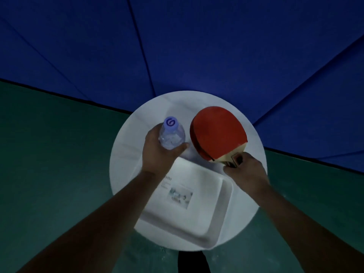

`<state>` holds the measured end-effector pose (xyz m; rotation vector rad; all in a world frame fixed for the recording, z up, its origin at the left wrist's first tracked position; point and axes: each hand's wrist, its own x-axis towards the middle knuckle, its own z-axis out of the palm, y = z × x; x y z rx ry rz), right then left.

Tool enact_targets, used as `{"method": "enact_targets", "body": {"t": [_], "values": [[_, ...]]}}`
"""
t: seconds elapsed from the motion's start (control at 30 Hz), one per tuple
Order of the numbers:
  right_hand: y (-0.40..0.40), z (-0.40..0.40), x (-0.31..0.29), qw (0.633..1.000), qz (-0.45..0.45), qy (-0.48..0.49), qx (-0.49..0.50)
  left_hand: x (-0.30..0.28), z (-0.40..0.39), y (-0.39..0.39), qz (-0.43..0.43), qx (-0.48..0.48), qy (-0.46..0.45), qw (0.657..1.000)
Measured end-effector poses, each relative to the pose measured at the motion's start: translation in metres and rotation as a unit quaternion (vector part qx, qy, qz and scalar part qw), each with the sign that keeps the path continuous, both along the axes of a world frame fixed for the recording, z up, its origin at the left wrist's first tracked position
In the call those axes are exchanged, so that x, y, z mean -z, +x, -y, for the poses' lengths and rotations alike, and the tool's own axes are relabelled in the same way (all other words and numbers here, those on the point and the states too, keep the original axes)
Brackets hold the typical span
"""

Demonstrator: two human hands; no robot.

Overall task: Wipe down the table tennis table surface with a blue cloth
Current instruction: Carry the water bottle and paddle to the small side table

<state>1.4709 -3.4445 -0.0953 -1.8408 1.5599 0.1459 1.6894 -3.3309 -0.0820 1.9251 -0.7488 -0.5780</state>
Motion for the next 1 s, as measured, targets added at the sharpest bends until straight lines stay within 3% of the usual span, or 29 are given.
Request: {"method": "enact_targets", "body": {"t": [0.3,0.6,1.0], "values": [[0.060,0.094,0.090,1.000,0.002,0.013,-0.007,0.084,0.081,0.054,0.030,-0.032,0.073,0.996],[0.077,0.105,0.107,0.999,-0.025,0.000,-0.043,0.093,0.082,0.054,0.046,-0.055,0.070,0.995],[0.079,0.095,0.112,0.995,-0.084,-0.017,-0.043,0.092,0.074,0.052,0.007,-0.069,0.078,0.995]]}}
